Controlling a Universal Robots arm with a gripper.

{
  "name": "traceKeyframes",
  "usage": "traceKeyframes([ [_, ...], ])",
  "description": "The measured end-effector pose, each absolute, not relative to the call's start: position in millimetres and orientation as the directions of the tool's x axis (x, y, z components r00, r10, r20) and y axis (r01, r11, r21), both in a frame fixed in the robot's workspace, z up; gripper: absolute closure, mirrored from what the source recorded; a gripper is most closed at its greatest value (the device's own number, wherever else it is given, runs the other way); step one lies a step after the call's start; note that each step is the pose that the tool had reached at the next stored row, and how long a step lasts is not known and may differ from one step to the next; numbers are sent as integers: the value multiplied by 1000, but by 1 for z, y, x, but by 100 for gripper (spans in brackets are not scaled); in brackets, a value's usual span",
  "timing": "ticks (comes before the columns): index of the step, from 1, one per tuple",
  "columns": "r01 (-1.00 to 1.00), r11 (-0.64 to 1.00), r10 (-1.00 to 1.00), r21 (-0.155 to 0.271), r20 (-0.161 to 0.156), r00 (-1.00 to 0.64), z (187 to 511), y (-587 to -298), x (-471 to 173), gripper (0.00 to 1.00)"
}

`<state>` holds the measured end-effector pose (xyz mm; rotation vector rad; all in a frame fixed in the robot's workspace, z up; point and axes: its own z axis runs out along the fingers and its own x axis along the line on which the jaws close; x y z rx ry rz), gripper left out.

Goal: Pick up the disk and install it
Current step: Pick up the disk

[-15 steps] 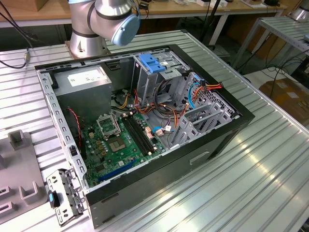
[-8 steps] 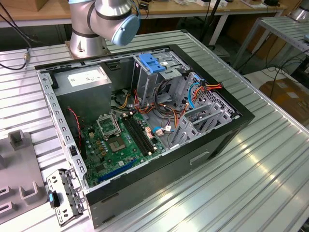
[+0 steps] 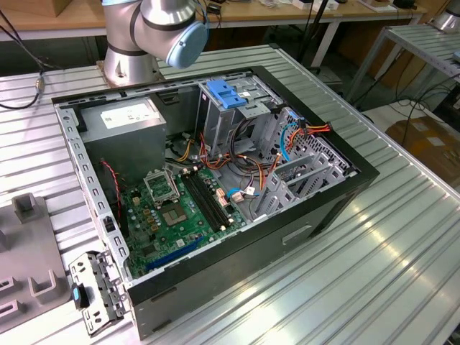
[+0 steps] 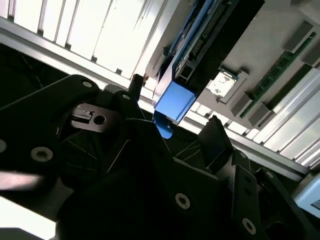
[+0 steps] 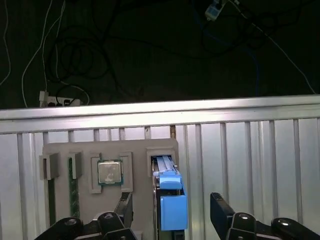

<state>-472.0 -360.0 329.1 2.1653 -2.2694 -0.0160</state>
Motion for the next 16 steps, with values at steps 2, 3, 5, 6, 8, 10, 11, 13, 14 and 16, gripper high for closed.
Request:
traceKeyframes([
  [2, -999, 46, -999, 11, -3, -46, 323, -360, -472, 28],
  [3, -999, 46, -999, 11, -3, -46, 321, -360, -472, 28],
  [5, -999, 46, -999, 11, -4, -46, 317, -360, -472, 28],
  [6, -999, 46, -999, 11, -3, -46, 312, -360, -472, 28],
  [8, -999, 46, -999, 11, -3, -46, 307, -360, -472, 29],
  [10, -999, 46, -999, 11, -3, -46, 307, -360, -472, 36],
  [11, -999, 46, -999, 11, -3, -46, 307, -360, -472, 36],
  [13, -999, 46, -999, 11, -3, -46, 307, -360, -472, 36],
  [14, -999, 46, -999, 11, -3, -46, 307, -360, -472, 36],
  [16, -999, 46, -999, 11, -3, -46, 307, -360, -472, 45],
])
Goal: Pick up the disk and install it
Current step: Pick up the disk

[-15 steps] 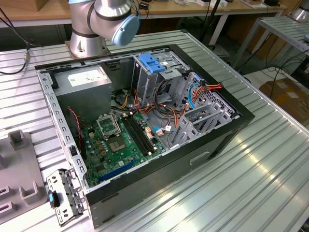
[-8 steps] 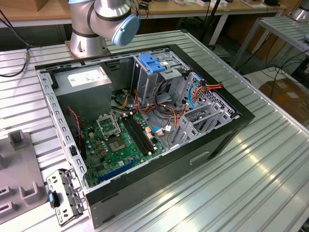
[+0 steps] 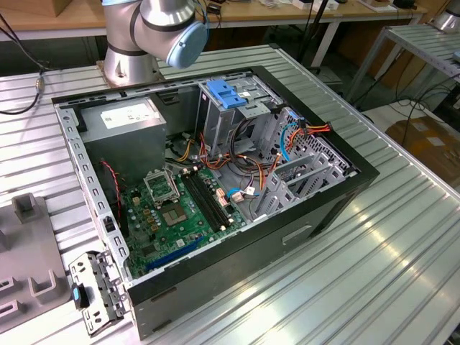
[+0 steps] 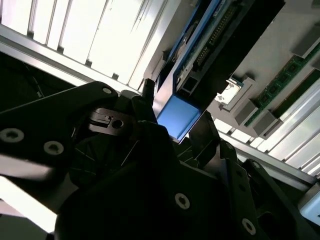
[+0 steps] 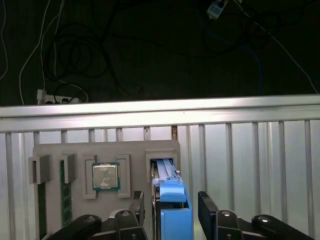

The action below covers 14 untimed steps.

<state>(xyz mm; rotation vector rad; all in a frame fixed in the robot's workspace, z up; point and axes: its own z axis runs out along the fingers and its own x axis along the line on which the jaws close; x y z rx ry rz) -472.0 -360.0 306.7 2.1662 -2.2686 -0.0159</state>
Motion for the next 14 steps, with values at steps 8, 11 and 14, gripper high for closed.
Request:
traceKeyframes([
  [8, -999, 46, -999, 11, -3, -46, 300, -361, -472, 45],
  [11, -999, 46, -999, 11, -3, -46, 300, -361, -472, 45],
  [14, -999, 46, -999, 11, -4, -46, 300, -362, -472, 45],
])
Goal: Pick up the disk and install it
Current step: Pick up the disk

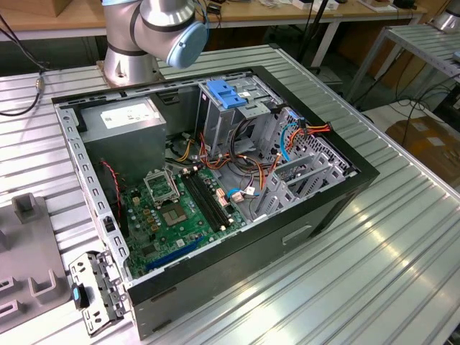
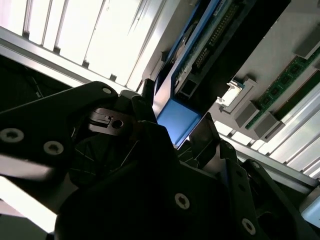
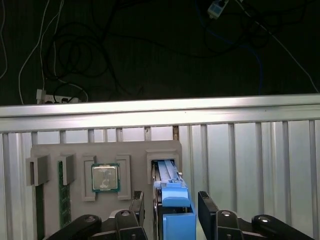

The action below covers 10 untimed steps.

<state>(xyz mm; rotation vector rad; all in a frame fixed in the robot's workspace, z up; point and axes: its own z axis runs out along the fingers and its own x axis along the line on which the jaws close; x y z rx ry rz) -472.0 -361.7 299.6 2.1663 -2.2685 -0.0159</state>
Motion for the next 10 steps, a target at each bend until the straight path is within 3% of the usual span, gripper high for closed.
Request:
traceKeyframes([
  [10, -999, 46, -999, 11, -3, -46, 299, -362, -472, 45],
])
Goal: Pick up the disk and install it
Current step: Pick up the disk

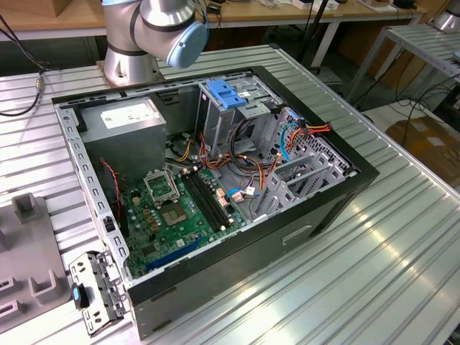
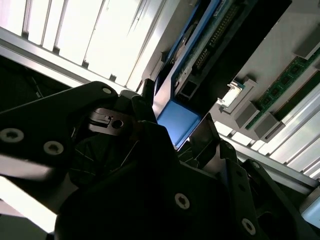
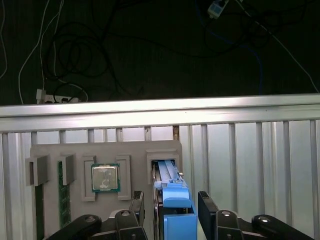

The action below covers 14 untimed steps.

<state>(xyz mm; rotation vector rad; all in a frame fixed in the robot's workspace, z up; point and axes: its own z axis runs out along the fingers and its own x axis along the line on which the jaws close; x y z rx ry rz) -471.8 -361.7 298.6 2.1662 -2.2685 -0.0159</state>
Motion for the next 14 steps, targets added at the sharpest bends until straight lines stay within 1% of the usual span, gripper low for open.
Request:
traceKeyframes([
  [3, -999, 46, -999, 11, -3, -46, 299, -362, -472, 47],
  [4, -999, 46, -999, 11, -3, -46, 299, -362, -472, 54],
  [14, -999, 46, -999, 11, -3, -46, 297, -361, -469, 54],
])
